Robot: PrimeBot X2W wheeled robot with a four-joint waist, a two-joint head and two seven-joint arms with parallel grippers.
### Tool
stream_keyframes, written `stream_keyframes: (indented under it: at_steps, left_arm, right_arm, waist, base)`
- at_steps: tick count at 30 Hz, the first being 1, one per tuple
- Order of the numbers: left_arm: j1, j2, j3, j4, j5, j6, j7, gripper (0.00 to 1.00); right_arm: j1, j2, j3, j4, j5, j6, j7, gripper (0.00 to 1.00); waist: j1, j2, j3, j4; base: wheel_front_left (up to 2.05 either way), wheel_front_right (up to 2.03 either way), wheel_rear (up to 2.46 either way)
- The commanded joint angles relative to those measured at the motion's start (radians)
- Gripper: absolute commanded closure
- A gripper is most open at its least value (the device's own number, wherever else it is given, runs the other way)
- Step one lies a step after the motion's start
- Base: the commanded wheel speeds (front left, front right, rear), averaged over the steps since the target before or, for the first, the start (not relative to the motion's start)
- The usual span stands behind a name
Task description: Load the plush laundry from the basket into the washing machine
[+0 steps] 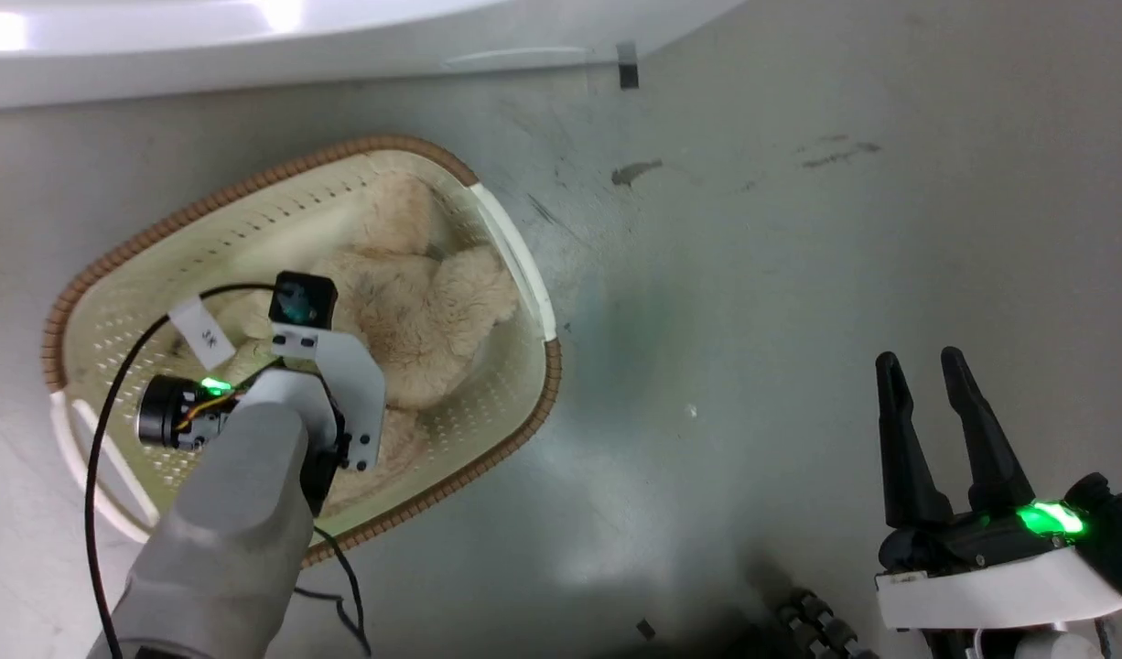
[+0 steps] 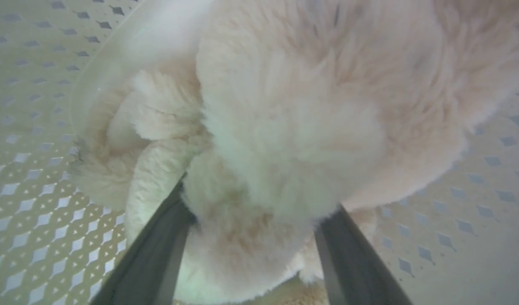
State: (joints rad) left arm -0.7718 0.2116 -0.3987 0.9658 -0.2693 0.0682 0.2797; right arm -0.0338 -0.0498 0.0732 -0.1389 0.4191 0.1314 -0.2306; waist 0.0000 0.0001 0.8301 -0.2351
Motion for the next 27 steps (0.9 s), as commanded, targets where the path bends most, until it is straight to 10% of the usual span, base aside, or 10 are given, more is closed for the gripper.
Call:
stream_keyframes:
  at_steps: [1,10,12,27]
  left_arm:
    - [-0.034,0.006,-0.015,0.026,-0.01,0.005,0.011,0.0]
    - [-0.105,0.016,-0.062,0.098,-0.037,0.005,0.037,0.0]
    - [-0.108,0.02,-0.07,0.099,-0.038,0.0,0.028,1.0]
    - [-0.07,-0.028,-0.083,0.087,-0.081,-0.052,-0.012,1.0]
  right_arm:
    - [-0.021,0.0,0.006,-0.009,0.018,-0.001,-0.011,0.0]
    - [-0.034,0.0,0.023,-0.014,0.069,-0.001,-0.03,0.0]
    - [-0.035,0.0,0.023,-0.015,0.074,-0.001,-0.031,0.0]
    - [-0.068,0.0,0.025,0.04,0.065,-0.001,-0.031,0.0]
  waist:
    - [0.0,-0.0001,0.025,-0.017]
    - [0.0,-0.0001,0.097,-0.057]
    - [0.0,-0.0001,0.103,-0.061]
    - [0.0,-0.0001,0.007,-0.007]
  base:
    - [0.0,0.0,0.0]
    - [0.0,0.0,0.0]
    - [0.0,0.0,0.0]
    - [0.0,0.0,0.0]
